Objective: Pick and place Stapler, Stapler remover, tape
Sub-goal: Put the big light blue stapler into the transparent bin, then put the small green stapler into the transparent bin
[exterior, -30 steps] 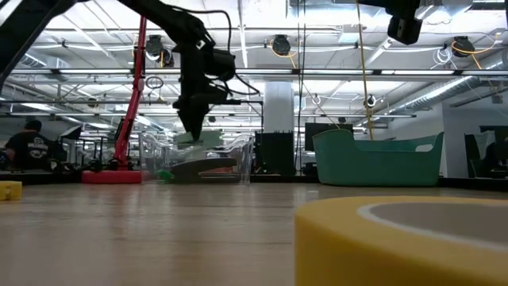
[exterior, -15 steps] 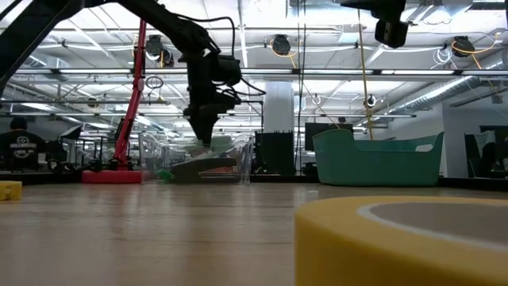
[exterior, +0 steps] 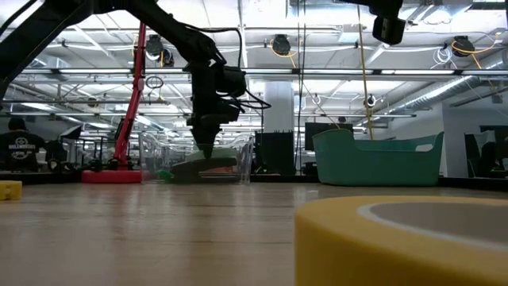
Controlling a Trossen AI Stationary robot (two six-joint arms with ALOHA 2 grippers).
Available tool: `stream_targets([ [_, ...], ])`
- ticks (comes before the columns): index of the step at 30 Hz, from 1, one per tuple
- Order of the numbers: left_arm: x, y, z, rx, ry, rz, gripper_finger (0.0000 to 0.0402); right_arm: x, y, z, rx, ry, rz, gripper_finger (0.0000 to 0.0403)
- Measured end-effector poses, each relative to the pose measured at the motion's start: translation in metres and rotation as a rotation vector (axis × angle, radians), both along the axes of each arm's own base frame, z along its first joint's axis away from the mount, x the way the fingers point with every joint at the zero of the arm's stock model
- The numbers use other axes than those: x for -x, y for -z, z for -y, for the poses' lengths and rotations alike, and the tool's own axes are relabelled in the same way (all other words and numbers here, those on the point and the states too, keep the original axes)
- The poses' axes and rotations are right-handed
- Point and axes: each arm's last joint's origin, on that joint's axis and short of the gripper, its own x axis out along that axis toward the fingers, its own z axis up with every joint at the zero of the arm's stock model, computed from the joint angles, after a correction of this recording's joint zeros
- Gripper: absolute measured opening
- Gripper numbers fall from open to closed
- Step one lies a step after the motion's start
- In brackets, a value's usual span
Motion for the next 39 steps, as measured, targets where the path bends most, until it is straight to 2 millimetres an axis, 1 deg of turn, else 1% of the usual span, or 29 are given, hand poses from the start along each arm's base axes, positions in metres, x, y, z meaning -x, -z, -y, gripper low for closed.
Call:
stream_targets([
  [9, 0.0021, -0.0003, -0.0028, 0.001, -0.009, 0.002, 0.0126, -0.0004, -0.0018, -0.0001, -0.001, -0.001, 0.019, 0.0139],
  [14, 0.0016, -0.0002, -0.0021, 0.02, -0.01, 0.017, 0.0144, -0.0003, -0.0018, -0.0001, 0.0, -0.001, 0.018, 0.0139],
  [20, 0.0019, -0.0004, -0.0024, 0.01, -0.01, 0.009, 0.0131, -0.0003, -0.0017, -0.0001, 0.0, -0.001, 0.018, 0.0139],
  [23, 0.0022, -0.0006, -0.0027, -0.002, -0.012, 0.0, 0.0132, -0.0004, -0.0019, -0.0001, -0.001, -0.001, 0.02, 0.0139],
  [32, 0.003, -0.0006, -0.0023, 0.0, -0.019, -0.009, 0.0202, -0.0005, -0.0026, -0.0001, -0.002, -0.003, 0.027, 0.0139],
  [35, 0.0036, -0.0005, -0.002, 0.0, -0.019, -0.016, 0.0211, -0.0005, -0.0025, -0.0001, -0.002, -0.003, 0.027, 0.0139],
  [39, 0.0038, -0.0006, -0.0021, -0.018, -0.024, -0.03, 0.0208, -0.0005, -0.0025, -0.0001, -0.002, -0.003, 0.027, 0.0139],
])
